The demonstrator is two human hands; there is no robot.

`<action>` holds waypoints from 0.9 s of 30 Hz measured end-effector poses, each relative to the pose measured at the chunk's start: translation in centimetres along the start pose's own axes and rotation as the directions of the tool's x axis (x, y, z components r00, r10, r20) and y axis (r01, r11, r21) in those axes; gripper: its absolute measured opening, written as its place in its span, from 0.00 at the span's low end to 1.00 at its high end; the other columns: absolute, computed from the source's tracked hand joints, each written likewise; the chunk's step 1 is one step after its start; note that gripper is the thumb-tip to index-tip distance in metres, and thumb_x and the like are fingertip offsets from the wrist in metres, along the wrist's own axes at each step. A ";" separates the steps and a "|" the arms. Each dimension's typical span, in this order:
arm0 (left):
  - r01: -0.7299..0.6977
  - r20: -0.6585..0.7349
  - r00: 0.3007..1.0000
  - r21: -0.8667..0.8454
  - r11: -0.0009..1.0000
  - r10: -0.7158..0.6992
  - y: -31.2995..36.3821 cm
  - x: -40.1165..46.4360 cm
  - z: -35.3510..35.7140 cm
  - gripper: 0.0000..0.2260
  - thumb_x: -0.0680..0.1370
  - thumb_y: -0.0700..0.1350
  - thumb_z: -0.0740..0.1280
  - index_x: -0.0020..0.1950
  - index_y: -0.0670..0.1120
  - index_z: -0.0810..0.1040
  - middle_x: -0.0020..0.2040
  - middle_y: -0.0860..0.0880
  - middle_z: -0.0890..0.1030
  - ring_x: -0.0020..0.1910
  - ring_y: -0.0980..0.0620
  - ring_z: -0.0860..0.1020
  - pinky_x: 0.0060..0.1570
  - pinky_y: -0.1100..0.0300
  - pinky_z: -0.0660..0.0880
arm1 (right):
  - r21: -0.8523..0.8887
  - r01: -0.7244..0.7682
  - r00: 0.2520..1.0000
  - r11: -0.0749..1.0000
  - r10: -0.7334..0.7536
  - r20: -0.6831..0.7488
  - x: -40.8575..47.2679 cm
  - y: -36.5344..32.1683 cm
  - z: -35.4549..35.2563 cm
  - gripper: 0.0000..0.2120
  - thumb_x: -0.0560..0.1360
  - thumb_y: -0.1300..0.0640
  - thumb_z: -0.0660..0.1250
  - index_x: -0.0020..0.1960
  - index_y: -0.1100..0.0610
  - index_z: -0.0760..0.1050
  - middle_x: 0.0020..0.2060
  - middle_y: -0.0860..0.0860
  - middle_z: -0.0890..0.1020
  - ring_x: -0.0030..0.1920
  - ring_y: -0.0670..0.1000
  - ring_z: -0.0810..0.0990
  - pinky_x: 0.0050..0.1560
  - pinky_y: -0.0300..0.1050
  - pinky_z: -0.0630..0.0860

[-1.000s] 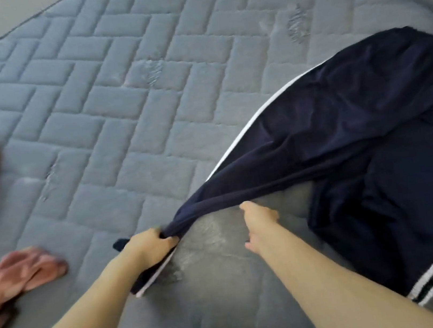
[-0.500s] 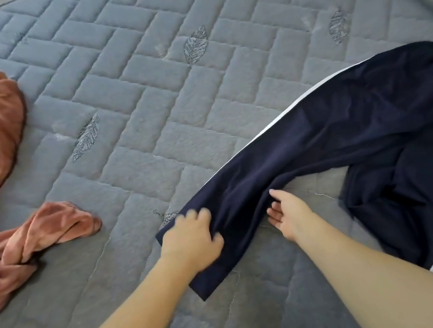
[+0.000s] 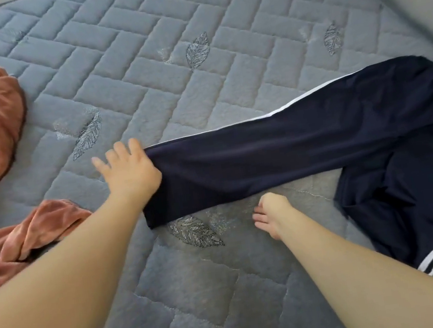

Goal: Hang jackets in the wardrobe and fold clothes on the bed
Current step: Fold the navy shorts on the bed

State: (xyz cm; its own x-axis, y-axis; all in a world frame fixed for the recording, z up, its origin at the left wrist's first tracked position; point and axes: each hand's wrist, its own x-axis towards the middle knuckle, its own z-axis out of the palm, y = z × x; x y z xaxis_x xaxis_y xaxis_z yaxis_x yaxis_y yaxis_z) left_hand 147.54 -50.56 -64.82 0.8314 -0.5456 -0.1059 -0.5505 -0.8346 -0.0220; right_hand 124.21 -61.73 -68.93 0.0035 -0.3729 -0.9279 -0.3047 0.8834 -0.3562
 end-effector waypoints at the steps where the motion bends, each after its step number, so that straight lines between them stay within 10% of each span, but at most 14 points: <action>1: 0.029 0.082 0.996 0.066 0.997 -0.035 0.1 0.0 -0.5 0.18 0.73 0.42 0.59 0.62 0.43 0.66 0.63 0.38 0.68 0.66 0.37 0.64 0.70 0.32 0.50 | -0.007 0.008 1.000 1.000 -0.009 -0.022 -0.1 -0.2 -1.2 0.18 0.81 0.63 0.52 0.69 0.66 0.67 0.59 0.62 0.77 0.60 0.58 0.77 0.60 0.47 0.73; 3: 0.004 0.210 0.977 0.167 0.986 -0.040 1.6 -1.2 -1.3 0.22 0.73 0.44 0.57 0.67 0.44 0.63 0.68 0.40 0.64 0.70 0.38 0.58 0.70 0.31 0.42 | -0.121 0.119 0.983 0.985 -0.135 -0.128 0.0 -1.1 -4.3 0.08 0.78 0.64 0.56 0.53 0.63 0.73 0.42 0.58 0.76 0.42 0.56 0.75 0.40 0.44 0.71; 6: -0.193 0.367 0.921 0.139 0.971 0.130 7.0 -3.8 -2.3 0.24 0.75 0.46 0.56 0.71 0.45 0.60 0.71 0.42 0.61 0.72 0.39 0.57 0.72 0.34 0.44 | -0.335 0.306 0.878 0.891 -0.400 -0.264 -0.4 -3.6 -10.7 0.07 0.77 0.62 0.58 0.41 0.56 0.70 0.40 0.54 0.71 0.41 0.54 0.69 0.39 0.48 0.67; 11: -0.445 0.398 0.801 -0.101 0.890 0.446 20.2 -7.6 -3.8 0.23 0.76 0.51 0.62 0.71 0.50 0.65 0.70 0.44 0.66 0.69 0.40 0.64 0.70 0.47 0.60 | -0.623 0.131 0.653 0.771 -0.540 -0.531 0.2 -8.2 -23.3 0.21 0.74 0.52 0.63 0.67 0.47 0.71 0.66 0.56 0.71 0.66 0.62 0.68 0.66 0.56 0.63; 15: -0.450 0.434 0.659 -0.428 0.784 0.615 30.9 -10.4 -3.3 0.17 0.77 0.46 0.62 0.66 0.49 0.70 0.64 0.45 0.74 0.62 0.43 0.72 0.63 0.51 0.70 | -0.449 0.056 0.721 0.892 -0.347 -0.600 3.9 -8.7 -31.6 0.34 0.74 0.54 0.65 0.77 0.49 0.57 0.72 0.57 0.62 0.69 0.62 0.65 0.69 0.57 0.64; 19: -0.198 0.616 0.583 -0.525 0.828 0.530 39.7 -13.5 0.1 0.24 0.77 0.48 0.64 0.72 0.51 0.65 0.67 0.48 0.72 0.60 0.47 0.74 0.57 0.57 0.71 | -0.279 0.039 0.807 0.960 -0.195 -0.558 7.4 -8.8 -36.0 0.43 0.71 0.56 0.71 0.78 0.54 0.51 0.71 0.61 0.62 0.68 0.65 0.67 0.63 0.56 0.69; 21: -0.110 0.682 0.585 -0.470 0.876 0.439 42.2 -14.7 2.3 0.33 0.76 0.51 0.66 0.78 0.52 0.55 0.73 0.46 0.64 0.67 0.43 0.69 0.64 0.54 0.69 | -0.457 0.037 0.813 0.889 -0.293 -0.503 8.1 -8.2 -36.5 0.45 0.69 0.53 0.73 0.78 0.52 0.50 0.69 0.61 0.64 0.66 0.65 0.69 0.63 0.57 0.69; 24: -0.131 0.662 0.695 -0.266 0.955 0.280 43.2 -16.2 5.0 0.36 0.77 0.57 0.65 0.79 0.53 0.50 0.75 0.44 0.54 0.70 0.36 0.62 0.68 0.49 0.63 | -0.770 0.169 0.735 0.616 -0.599 -0.317 8.4 -6.4 -35.1 0.39 0.70 0.48 0.69 0.76 0.51 0.56 0.70 0.56 0.62 0.68 0.60 0.64 0.66 0.56 0.64; 27: 0.057 0.595 0.794 -0.281 0.958 0.127 42.8 -17.1 6.0 0.31 0.77 0.51 0.66 0.75 0.49 0.53 0.71 0.40 0.57 0.66 0.33 0.65 0.64 0.45 0.65 | -0.682 0.146 0.802 0.716 -0.490 -0.343 9.0 -6.6 -34.4 0.41 0.72 0.47 0.66 0.78 0.50 0.48 0.76 0.54 0.47 0.75 0.58 0.51 0.72 0.58 0.54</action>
State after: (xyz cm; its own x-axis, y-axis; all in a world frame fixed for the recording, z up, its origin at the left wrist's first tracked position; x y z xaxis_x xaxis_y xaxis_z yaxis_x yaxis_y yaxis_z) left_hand 109.30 -76.47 -69.91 0.5446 -0.4938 -0.6779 -0.4581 -0.8522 0.2527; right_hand 93.46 -80.70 -71.13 -0.1746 -0.8288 -0.5317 -0.8678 0.3847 -0.3147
